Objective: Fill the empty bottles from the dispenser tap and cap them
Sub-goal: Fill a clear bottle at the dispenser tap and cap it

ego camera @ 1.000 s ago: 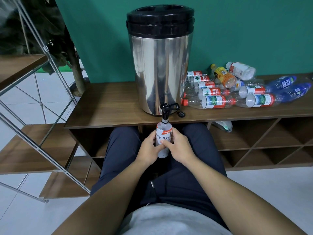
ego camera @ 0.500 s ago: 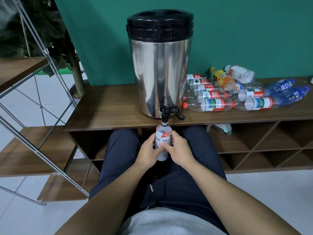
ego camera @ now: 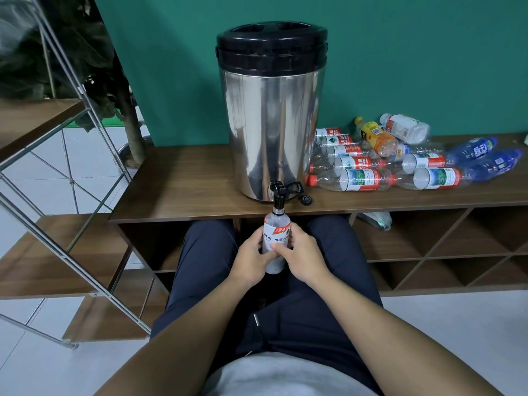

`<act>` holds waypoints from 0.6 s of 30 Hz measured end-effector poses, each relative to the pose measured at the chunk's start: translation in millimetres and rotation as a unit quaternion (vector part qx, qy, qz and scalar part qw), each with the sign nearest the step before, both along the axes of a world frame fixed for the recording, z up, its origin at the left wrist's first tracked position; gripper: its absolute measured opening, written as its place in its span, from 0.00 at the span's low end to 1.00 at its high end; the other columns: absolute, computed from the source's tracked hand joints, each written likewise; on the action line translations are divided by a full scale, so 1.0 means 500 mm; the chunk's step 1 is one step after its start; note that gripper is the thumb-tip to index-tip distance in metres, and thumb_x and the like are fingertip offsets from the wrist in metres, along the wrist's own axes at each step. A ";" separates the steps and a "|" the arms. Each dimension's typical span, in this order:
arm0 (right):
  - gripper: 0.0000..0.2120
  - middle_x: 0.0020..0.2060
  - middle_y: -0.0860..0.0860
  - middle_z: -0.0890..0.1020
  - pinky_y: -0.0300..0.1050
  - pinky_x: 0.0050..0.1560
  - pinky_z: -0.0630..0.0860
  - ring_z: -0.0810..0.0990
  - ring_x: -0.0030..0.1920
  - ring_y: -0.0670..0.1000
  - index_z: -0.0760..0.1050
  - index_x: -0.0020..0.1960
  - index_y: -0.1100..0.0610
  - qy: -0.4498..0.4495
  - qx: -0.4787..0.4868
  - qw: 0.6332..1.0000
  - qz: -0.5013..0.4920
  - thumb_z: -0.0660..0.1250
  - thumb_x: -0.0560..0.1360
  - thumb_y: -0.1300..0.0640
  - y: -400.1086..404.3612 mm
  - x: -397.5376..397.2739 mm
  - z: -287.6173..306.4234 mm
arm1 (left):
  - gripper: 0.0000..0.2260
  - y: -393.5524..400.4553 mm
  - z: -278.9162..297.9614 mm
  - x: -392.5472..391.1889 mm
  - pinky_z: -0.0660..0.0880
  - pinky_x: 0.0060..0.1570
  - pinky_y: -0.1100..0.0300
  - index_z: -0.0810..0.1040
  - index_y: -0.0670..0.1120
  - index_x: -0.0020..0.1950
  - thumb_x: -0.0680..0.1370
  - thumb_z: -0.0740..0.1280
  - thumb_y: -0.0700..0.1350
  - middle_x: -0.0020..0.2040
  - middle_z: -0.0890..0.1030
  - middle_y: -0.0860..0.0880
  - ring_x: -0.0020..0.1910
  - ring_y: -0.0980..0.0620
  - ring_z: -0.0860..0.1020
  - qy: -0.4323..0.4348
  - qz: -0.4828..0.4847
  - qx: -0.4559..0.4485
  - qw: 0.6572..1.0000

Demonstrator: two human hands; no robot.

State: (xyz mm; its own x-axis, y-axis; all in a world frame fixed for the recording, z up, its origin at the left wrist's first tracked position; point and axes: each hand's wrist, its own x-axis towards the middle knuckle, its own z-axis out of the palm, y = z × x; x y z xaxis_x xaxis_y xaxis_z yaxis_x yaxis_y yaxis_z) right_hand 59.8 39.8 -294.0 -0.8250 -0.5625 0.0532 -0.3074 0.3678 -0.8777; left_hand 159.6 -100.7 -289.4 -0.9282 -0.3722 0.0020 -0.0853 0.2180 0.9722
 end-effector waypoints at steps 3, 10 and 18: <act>0.23 0.56 0.41 0.89 0.52 0.61 0.86 0.87 0.56 0.40 0.78 0.71 0.47 -0.002 -0.001 1.000 -0.001 0.79 0.78 0.54 -0.001 -0.001 -0.001 | 0.23 0.000 0.001 0.000 0.81 0.71 0.46 0.79 0.55 0.75 0.82 0.77 0.40 0.65 0.87 0.56 0.66 0.57 0.84 0.001 0.002 -0.006 1.000; 0.23 0.56 0.42 0.89 0.50 0.60 0.86 0.87 0.56 0.40 0.78 0.72 0.47 -0.003 0.001 1.000 -0.003 0.79 0.78 0.54 -0.001 -0.001 0.000 | 0.23 0.000 0.002 0.001 0.81 0.71 0.46 0.79 0.54 0.75 0.82 0.77 0.40 0.65 0.87 0.56 0.66 0.57 0.85 0.002 0.001 -0.002 1.000; 0.23 0.56 0.42 0.89 0.50 0.59 0.86 0.88 0.56 0.40 0.78 0.72 0.47 -0.006 -0.005 1.000 -0.001 0.79 0.78 0.54 -0.001 -0.001 -0.001 | 0.24 -0.001 0.000 0.000 0.80 0.72 0.45 0.79 0.56 0.76 0.82 0.77 0.40 0.66 0.87 0.56 0.67 0.56 0.84 0.004 -0.003 0.000 1.000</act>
